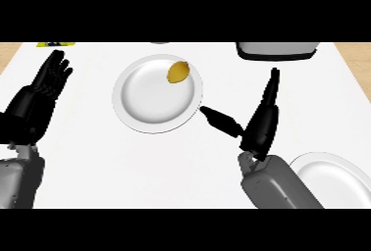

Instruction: Pick the lemon from the plate and place it in the plate

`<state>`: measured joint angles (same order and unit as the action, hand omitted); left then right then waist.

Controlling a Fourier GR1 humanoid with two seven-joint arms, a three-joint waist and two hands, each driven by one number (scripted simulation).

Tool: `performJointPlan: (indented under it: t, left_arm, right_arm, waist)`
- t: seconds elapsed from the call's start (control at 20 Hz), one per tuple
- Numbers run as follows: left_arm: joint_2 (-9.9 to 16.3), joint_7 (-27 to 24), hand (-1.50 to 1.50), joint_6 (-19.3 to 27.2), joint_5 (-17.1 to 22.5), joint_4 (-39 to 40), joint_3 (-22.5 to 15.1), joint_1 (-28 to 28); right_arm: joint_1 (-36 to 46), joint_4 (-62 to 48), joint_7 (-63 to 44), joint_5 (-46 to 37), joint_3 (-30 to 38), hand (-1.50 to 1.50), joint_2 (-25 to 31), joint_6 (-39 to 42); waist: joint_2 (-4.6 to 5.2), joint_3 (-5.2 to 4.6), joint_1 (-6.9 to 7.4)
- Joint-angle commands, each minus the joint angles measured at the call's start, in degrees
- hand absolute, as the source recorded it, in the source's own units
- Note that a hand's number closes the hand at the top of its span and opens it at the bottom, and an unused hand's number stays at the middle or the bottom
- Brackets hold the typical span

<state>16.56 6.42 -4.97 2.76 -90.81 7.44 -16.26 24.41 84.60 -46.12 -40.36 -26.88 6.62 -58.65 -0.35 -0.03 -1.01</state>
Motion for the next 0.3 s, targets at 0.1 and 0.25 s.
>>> performJointPlan:
  t: [0.1,0.25]
  left_arm:
    - [-0.05,0.22,0.00,-1.94,0.52,-1.51,0.30,1.91]
    - [-0.93,0.49,0.00,-0.32,-0.57,-0.90,0.25,1.12]
  right_arm:
    - [-10.72,14.59,-1.82,-3.77,1.64,-1.50,3.63,6.96]
    - [-16.99,16.77,2.75,-3.07,0.46,-1.50,7.39,4.55]
  waist:
    - [0.20,0.01,0.65]
    - [0.27,0.04,0.56]
